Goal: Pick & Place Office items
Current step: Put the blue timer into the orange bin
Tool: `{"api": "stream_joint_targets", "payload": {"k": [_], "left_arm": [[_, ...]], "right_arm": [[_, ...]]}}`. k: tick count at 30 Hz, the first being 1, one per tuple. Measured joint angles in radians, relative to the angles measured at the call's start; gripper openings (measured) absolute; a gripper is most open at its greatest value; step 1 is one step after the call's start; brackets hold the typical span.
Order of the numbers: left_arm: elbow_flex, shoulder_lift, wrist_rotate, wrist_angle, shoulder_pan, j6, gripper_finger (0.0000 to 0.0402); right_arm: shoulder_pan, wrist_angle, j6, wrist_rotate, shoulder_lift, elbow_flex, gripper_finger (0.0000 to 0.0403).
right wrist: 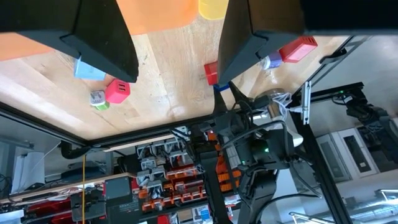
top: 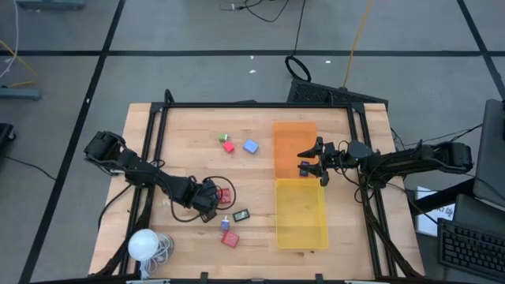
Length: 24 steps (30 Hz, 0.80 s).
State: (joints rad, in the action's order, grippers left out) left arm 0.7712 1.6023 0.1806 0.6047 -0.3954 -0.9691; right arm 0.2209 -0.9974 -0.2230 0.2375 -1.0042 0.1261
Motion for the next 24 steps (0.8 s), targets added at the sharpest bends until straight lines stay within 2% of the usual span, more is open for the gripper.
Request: {"api": "stream_joint_targets", "payload": {"k": [5,15,21,24], "left_arm": [[-0.002,-0.04,0.014,0.053,0.005,-0.006,0.0152],[0.069,-0.164,0.197,0.095,0.005,0.083,0.0152],[0.126,-0.202,0.3,0.072,0.009,0.176,0.016],[0.152,-0.204,0.319,0.014,0.031,0.19,0.0162]], "right_arm": [[0.0,0.0,0.0,0.0,0.0,0.0,0.0208],[0.0,-0.013,0.0,0.0,0.0,0.0,0.0205],[0.0,-0.014,-0.001,-0.001,0.0,0.0,0.0204],[0.0,-0.014,0.0,-0.018,0.0,0.0,0.0203]]}}
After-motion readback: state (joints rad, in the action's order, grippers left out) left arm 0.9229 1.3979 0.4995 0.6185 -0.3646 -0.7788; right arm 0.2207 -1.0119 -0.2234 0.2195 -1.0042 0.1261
